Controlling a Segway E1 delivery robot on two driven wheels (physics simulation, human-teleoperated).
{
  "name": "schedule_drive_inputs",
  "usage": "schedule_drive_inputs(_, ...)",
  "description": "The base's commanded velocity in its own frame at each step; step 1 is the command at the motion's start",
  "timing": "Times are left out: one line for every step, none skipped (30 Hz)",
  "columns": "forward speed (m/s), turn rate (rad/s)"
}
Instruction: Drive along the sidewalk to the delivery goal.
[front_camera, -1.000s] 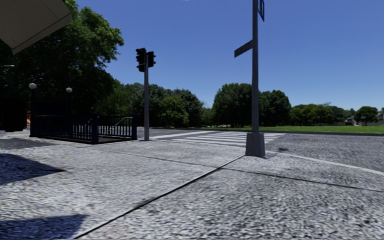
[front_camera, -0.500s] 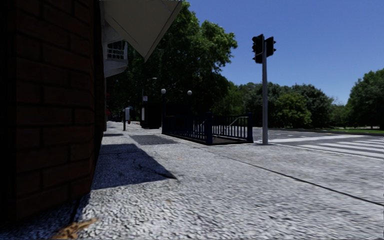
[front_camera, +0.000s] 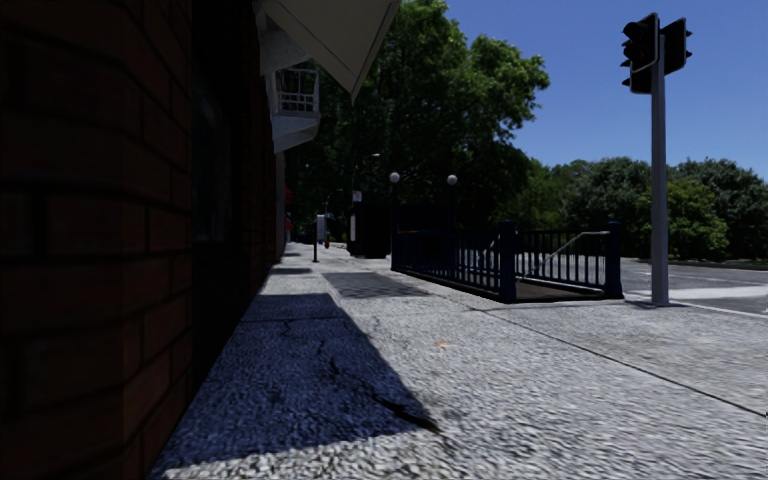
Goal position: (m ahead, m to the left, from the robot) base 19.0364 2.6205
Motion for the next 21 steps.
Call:
schedule_drive_inputs(2.00, -1.20)
schedule_drive_inputs(2.00, -1.20)
schedule_drive_inputs(2.00, 0.00)
schedule_drive_inputs(2.00, 0.00)
schedule_drive_inputs(2.00, 0.00)
schedule_drive_inputs(2.00, 0.00)
schedule_drive_inputs(2.00, 0.00)
schedule_drive_inputs(2.00, 0.00)
schedule_drive_inputs(2.00, 0.00)
schedule_drive_inputs(2.00, 0.00)
schedule_drive_inputs(2.00, 0.00)
schedule_drive_inputs(2.00, 0.00)
schedule_drive_inputs(2.00, 0.00)
schedule_drive_inputs(2.00, 0.00)
schedule_drive_inputs(2.00, 0.00)
schedule_drive_inputs(2.00, 0.00)
schedule_drive_inputs(2.00, 0.06)
schedule_drive_inputs(2.00, 0.06)
schedule_drive_inputs(2.00, 0.14)
schedule_drive_inputs(2.00, 0.16)
schedule_drive_inputs(2.00, 0.17)
